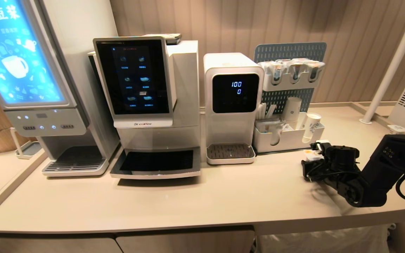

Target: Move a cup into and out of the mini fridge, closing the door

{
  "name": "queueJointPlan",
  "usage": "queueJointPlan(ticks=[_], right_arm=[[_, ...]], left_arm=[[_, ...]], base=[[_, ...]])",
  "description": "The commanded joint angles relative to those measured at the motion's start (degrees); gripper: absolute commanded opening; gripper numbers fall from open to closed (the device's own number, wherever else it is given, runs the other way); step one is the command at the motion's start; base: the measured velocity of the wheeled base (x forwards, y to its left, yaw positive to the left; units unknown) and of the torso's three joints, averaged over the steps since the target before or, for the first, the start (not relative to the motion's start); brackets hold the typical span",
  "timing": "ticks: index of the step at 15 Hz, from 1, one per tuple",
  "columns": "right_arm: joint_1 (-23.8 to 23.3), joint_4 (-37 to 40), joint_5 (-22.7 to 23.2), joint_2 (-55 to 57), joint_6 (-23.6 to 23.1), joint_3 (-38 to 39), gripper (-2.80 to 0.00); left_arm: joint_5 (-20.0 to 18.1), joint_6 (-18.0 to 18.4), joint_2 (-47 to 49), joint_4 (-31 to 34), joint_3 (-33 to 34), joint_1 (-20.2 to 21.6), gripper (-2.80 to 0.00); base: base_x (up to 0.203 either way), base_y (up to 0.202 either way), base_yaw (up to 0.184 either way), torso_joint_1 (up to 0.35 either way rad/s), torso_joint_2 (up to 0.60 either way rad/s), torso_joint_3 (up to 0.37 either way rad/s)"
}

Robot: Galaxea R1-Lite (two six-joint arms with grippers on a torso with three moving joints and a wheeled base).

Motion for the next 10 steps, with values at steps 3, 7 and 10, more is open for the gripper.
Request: queueJointPlan(ticks=[3, 7, 10], right_arm=[[0.1, -1.3, -0.1, 2.9, -1.1, 0.2, -2.80], [0.1, -1.3, 0.0, 2.5, -0.9, 0.1, 0.00], [0.0, -1.3, -0.1, 2.4, -0.7, 0.2, 0.00]], left_arm=[[0.0, 0.0, 0.1, 0.0, 0.1, 0.0, -2.80], [0.0, 0.0, 0.1, 0.0, 0.1, 0.0, -2.80], [0.0, 0.0, 0.1, 0.0, 0.1, 0.0, -2.80]], base=[[0.000, 0.000, 0.000, 0.000, 0.00, 0.000], [0.000, 0.000, 0.000, 0.000, 0.00, 0.000], [0.000, 0.000, 0.000, 0.000, 0.00, 0.000]])
